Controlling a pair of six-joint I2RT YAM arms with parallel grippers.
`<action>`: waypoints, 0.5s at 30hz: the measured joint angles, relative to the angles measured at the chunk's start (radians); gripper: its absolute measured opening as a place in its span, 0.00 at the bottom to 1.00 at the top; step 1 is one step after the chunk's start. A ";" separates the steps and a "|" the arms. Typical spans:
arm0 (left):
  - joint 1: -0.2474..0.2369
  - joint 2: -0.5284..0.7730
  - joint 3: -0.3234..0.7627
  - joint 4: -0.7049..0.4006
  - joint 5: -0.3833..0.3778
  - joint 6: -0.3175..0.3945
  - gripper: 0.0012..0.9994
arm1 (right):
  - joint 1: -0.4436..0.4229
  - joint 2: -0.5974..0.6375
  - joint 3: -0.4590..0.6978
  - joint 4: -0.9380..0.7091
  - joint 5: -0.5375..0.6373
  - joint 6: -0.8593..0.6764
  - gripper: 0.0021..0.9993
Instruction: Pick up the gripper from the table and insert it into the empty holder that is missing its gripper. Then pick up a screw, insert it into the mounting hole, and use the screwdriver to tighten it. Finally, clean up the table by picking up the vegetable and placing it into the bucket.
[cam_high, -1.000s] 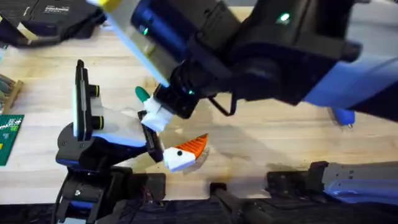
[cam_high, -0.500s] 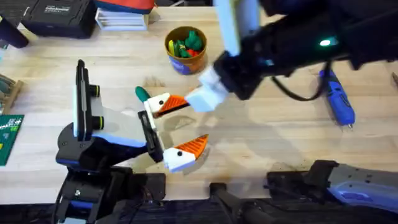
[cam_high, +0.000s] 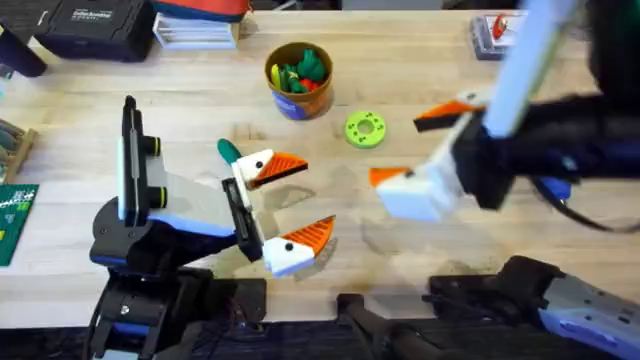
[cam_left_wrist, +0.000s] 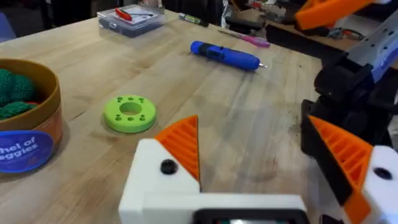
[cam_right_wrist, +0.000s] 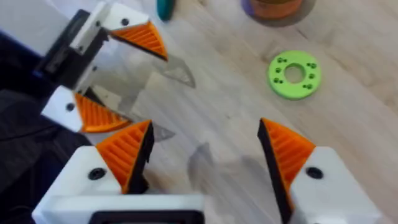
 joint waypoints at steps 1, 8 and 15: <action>0.000 0.000 0.000 0.000 0.000 0.000 0.97 | -0.009 -0.032 -0.027 0.009 -0.023 0.002 0.99; 0.000 0.000 0.000 0.000 0.000 0.000 0.97 | -0.057 -0.165 -0.165 0.028 -0.183 0.004 0.99; 0.000 0.000 0.000 0.000 0.000 0.000 0.97 | -0.058 -0.157 -0.184 0.019 -0.333 -0.119 0.99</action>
